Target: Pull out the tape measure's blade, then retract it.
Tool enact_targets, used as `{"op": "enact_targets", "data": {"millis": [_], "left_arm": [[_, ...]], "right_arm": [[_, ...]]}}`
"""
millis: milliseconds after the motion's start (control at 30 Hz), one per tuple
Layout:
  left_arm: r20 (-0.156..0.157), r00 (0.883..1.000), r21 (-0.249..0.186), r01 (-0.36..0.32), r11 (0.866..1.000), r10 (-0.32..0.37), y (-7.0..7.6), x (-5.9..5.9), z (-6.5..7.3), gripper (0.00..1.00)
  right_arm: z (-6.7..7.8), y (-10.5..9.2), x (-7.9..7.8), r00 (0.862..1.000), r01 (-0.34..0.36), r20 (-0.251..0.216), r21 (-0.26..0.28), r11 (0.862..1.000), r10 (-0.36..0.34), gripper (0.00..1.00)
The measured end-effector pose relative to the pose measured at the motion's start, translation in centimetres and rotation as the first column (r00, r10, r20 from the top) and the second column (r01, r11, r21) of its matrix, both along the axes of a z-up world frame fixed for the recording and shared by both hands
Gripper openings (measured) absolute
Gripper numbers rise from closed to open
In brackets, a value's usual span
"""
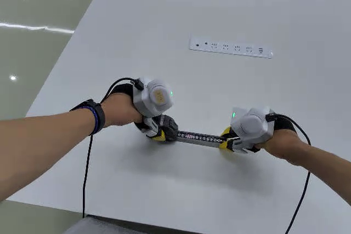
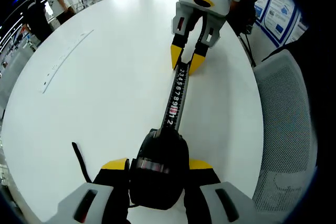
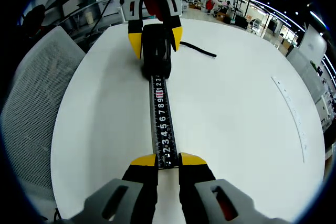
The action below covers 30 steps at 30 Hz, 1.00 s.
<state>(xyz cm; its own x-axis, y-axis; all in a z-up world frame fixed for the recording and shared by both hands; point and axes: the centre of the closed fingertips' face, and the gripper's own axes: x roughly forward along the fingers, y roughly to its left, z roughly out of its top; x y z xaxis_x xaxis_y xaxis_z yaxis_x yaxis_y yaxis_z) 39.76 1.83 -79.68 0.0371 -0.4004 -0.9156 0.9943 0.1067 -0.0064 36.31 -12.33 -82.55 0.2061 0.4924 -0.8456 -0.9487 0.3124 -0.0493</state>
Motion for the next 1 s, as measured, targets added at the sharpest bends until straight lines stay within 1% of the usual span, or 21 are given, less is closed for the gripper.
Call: {"op": "enact_targets", "data": {"millis": [333,500,633,1000], "left_arm": [[-0.002,1.000,0.007,0.002,1.000,-0.002,0.1,0.2,-0.2,0.37],[-0.001,1.000,0.012,0.002,1.000,-0.002,0.2,0.2,-0.4,0.37],[0.001,1.000,0.015,0.003,1.000,-0.003,0.2,0.1,-0.4,0.37],[0.000,1.000,0.016,-0.006,1.000,0.006,0.4,0.1,-0.3,0.37]], "right_arm": [[-0.1,-0.9,-0.2,1.000,0.006,-0.005,-0.009,1.000,-0.006,0.13],[0.1,-1.7,-0.5,1.000,0.017,-0.008,-0.010,1.000,-0.017,0.13],[-0.1,-1.9,-0.6,1.000,0.016,-0.007,-0.015,1.000,-0.016,0.13],[0.4,-2.3,-0.7,1.000,0.022,-0.001,-0.016,1.000,-0.022,0.13]]}}
